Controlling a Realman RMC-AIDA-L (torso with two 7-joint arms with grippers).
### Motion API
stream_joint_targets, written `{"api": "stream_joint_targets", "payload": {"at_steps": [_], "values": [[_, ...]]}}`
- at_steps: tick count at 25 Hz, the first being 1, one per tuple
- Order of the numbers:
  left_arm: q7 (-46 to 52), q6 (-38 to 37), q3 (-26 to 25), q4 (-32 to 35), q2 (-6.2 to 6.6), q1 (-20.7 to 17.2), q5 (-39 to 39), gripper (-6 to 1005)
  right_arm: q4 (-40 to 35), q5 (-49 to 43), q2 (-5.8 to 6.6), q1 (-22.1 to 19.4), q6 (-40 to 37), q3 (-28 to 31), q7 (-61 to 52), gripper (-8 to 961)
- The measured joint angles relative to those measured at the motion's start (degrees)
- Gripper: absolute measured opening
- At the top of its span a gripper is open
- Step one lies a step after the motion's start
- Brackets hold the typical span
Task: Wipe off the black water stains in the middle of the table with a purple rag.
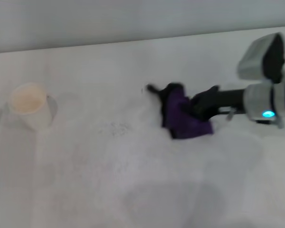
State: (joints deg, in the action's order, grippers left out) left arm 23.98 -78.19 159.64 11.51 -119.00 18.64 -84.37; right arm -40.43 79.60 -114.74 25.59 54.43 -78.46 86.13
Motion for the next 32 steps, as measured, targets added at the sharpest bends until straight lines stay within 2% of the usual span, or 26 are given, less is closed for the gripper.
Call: {"api": "stream_joint_targets", "payload": {"at_steps": [3, 9, 15, 23, 28, 32], "values": [[0.1, 0.0, -0.4, -0.1, 0.00, 0.0, 0.0, 880, -1.0, -2.9, 0.39, -1.1, 0.9, 5.4, 0.0, 103], [0.3, 0.0, -0.4, -0.5, 0.00, 0.2, 0.0, 880, -2.1, -4.3, 1.15, -2.1, 2.3, 6.6, 0.0, 101], [0.4, -0.1, -0.4, -0.5, -0.03, 0.9, 0.0, 879, -2.7, -5.9, -0.02, -2.1, 5.0, 6.3, 2.9, 110], [2.4, -0.1, -0.4, -0.5, -0.03, 0.9, 0.0, 880, -2.7, -4.6, -0.48, -2.7, 3.2, 8.2, 8.7, 144], [2.5, -0.1, -0.4, -0.5, -0.01, 0.9, 0.0, 879, -3.2, -4.3, -0.45, -3.3, 1.2, 10.1, 9.4, 267], [2.6, -0.1, -0.4, -0.5, 0.00, 0.8, 0.0, 879, -2.9, 2.6, -0.49, -4.3, 1.9, 14.7, 12.8, 365]]}}
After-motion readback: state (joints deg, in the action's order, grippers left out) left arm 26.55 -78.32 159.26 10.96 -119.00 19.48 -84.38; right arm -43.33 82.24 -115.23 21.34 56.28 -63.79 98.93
